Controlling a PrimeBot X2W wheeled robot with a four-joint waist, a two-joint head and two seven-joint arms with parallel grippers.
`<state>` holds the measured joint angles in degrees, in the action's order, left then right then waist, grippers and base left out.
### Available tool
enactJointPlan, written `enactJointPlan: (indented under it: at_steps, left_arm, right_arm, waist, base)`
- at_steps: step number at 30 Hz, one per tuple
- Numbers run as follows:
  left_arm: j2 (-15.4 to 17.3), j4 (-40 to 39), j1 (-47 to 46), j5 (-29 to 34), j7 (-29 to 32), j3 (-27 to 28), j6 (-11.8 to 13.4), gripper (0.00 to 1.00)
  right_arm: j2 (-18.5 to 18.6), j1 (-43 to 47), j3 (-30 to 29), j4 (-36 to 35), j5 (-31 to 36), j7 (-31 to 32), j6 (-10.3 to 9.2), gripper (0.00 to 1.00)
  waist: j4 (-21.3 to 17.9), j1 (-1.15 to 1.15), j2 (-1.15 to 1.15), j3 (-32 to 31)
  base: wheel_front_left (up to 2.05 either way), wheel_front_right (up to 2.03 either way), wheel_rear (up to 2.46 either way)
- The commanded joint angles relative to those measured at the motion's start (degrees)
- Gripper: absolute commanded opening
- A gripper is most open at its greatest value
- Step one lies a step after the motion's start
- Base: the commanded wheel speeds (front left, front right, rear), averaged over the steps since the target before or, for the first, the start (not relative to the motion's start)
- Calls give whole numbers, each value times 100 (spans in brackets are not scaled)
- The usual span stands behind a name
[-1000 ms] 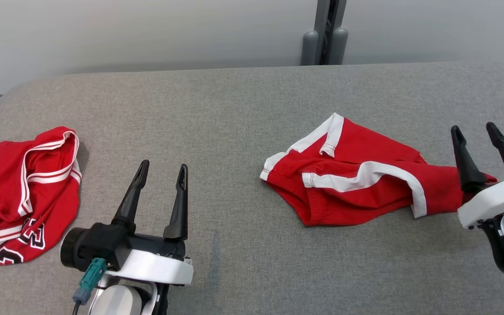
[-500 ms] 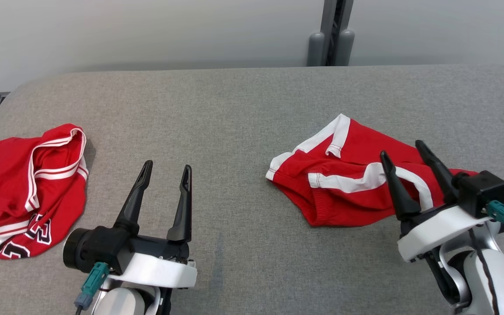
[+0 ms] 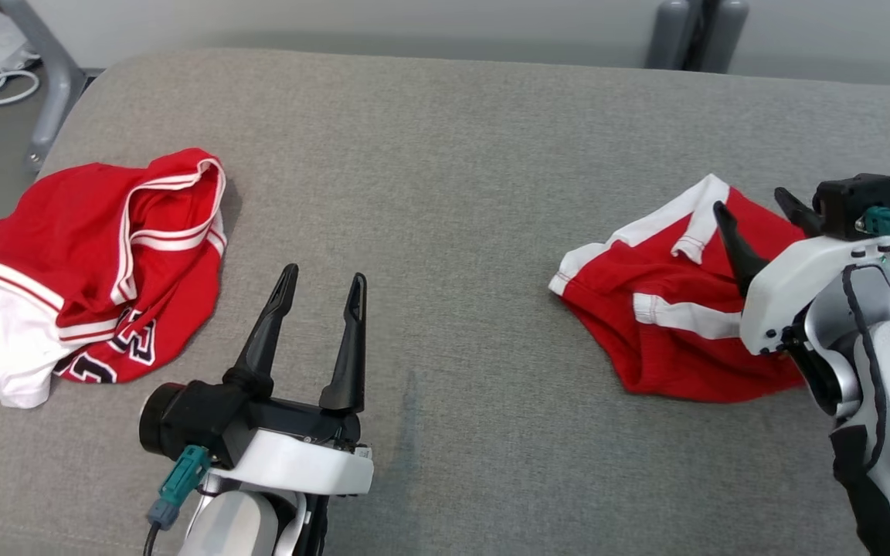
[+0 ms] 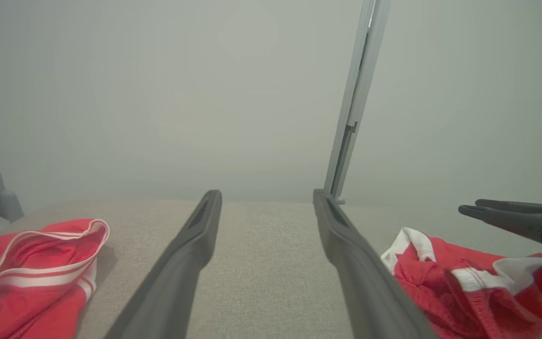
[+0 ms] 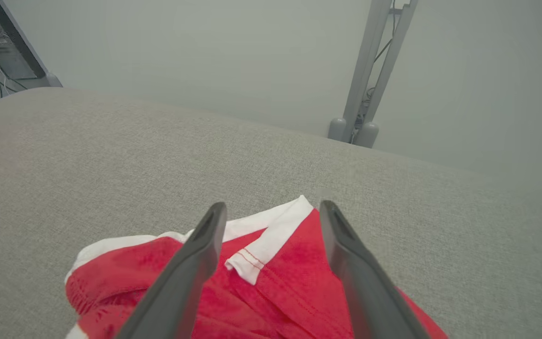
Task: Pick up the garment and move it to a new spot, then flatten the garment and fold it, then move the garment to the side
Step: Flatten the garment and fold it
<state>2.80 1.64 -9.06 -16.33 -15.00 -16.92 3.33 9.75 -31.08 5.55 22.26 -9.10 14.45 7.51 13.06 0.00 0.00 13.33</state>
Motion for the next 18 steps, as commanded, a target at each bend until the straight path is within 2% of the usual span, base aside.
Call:
enactJointPlan:
  at_steps: [1,7,17,18]
  left_arm:
    - [15,11,-120,-59,-24,-37,44,100]
    - [16,14,-116,-140,-24,-110,87,100]
    - [17,-35,-214,-201,-24,-197,131,100]
    - [17,-34,-226,-204,-23,-208,129,100]
  right_arm:
    - [66,-167,-113,236,134,165,-3,100]
    - [69,-333,-289,718,354,474,-4,100]
    - [17,-468,-545,1113,604,675,-4,100]
    - [11,-488,-582,1149,609,711,-4,80]
  waist:
    - [267,0,0,151]
    - [440,0,0,171]
    - [500,0,0,290]
    - [506,0,0,306]
  base:
    - [0,0,0]
    - [0,0,0]
    - [0,0,0]
    - [0,0,0]
